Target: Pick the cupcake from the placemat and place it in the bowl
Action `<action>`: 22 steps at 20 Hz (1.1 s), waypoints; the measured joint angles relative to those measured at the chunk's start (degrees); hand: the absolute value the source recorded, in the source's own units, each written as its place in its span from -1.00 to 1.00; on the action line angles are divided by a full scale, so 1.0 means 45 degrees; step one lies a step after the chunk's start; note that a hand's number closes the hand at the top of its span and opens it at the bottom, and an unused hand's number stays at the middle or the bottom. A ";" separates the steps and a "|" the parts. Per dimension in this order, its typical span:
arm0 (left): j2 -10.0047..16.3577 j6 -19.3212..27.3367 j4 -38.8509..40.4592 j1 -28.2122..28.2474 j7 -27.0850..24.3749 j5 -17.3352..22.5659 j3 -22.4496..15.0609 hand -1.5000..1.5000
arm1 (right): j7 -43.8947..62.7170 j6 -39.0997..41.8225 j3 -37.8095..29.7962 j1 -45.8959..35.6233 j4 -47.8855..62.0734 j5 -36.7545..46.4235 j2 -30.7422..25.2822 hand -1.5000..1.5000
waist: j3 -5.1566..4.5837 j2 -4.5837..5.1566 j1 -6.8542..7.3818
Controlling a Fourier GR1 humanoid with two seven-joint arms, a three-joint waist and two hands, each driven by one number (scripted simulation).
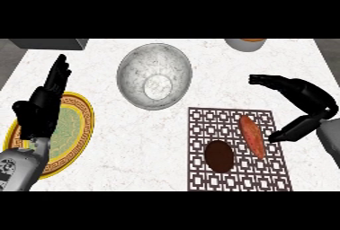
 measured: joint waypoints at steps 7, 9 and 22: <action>-0.0212 -0.0038 0.0175 -0.0127 0.0165 -0.0241 -0.0081 0.00 | -0.0096 -0.0820 0.2066 -0.1416 -0.0636 0.2918 -0.0579 -1.00 | -0.0031 -0.0093 -0.0097; -0.0299 0.0093 0.0018 0.0021 0.0247 -0.0430 -0.0154 0.00 | -0.0074 -0.0900 0.2635 -0.1607 -0.0924 0.3568 -0.0667 -1.00 | -0.0038 -0.0131 -0.0159; -0.0624 -0.0082 0.0001 0.0340 0.0245 -0.0928 0.0341 0.00 | 0.0820 -0.0498 0.5301 -0.2325 -0.2013 0.6150 0.0103 -1.00 | -0.0052 -0.0185 -0.0379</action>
